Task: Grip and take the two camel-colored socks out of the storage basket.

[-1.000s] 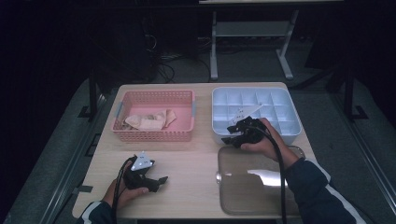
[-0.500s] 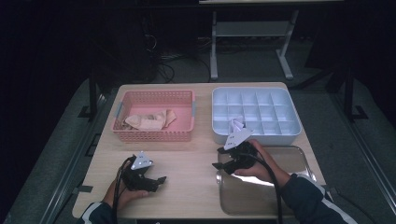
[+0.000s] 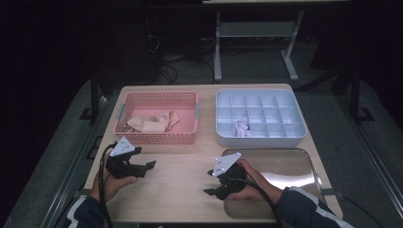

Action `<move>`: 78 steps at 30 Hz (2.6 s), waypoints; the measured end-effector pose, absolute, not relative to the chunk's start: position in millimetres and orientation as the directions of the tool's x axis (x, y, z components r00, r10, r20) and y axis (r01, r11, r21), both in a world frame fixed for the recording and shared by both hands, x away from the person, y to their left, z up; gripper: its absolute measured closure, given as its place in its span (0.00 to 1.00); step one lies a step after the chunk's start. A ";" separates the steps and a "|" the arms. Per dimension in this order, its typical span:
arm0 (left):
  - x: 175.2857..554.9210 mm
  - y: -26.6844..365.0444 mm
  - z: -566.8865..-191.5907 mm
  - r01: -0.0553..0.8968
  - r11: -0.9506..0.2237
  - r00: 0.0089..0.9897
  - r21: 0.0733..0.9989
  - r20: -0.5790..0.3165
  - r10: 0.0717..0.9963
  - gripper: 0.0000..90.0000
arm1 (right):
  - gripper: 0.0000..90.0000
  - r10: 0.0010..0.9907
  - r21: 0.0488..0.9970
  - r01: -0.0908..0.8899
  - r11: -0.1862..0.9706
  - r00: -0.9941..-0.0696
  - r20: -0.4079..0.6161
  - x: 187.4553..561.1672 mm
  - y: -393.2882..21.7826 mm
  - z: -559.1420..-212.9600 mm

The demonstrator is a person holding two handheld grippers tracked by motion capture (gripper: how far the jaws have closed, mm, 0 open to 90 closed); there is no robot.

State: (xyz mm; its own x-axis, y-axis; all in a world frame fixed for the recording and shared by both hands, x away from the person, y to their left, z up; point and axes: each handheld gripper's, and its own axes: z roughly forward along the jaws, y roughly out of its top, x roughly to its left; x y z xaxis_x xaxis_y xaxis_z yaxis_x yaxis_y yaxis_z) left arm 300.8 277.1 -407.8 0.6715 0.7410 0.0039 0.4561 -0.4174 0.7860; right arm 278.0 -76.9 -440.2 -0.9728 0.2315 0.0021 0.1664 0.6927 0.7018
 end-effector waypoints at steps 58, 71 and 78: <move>487.5 202.5 -405.9 0.788 -0.461 0.489 0.408 0.039 0.871 0.86 | 0.48 0.196 0.659 0.152 0.736 -0.981 0.007 290.6 -82.9 -454.5; 471.8 206.8 -371.1 0.699 -0.447 0.512 0.558 0.045 0.858 0.90 | 0.48 0.205 0.665 0.157 0.730 -0.979 0.006 291.2 -83.2 -452.7; 463.0 214.8 -345.2 0.639 -0.398 0.513 0.658 0.021 0.858 0.91 | 0.47 0.208 0.678 0.164 0.716 -0.978 0.017 292.7 -84.7 -451.4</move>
